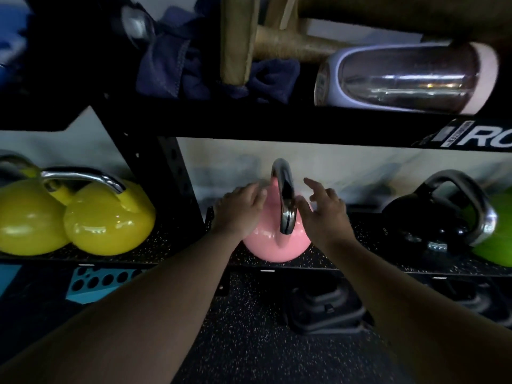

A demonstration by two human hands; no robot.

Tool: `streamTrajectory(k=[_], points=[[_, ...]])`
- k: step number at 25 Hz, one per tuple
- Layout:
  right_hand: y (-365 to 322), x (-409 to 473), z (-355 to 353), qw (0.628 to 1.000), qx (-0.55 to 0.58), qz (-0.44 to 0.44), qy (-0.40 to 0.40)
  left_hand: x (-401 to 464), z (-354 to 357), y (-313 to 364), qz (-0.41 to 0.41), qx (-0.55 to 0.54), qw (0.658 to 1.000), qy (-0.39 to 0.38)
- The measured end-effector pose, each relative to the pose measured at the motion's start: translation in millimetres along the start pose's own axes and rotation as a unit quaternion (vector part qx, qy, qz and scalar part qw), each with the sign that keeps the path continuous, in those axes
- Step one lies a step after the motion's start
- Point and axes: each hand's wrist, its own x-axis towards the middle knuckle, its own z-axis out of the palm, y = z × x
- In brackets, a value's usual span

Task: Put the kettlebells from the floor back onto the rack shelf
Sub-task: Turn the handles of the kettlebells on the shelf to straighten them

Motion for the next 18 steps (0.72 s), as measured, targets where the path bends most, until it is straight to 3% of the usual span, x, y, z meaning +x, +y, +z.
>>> streamTrajectory(k=[5, 12, 18], points=[[-25.9, -28.9, -9.8, 0.985, -0.139, -0.099, 0.019, -40.9, -51.8, -32.5, -0.011, 0.127, 0.990, 0.054], [-122.2, -43.5, 65.7, 0.970, -0.130, -0.205, -0.014, -70.3, -124.6, -117.6, 0.002, 0.264, 0.943, 0.204], [-238.7, -47.7, 175.6, 0.964, -0.103, -0.243, -0.039, -72.0, -211.9, -224.2, -0.014, 0.286, 0.941, 0.178]])
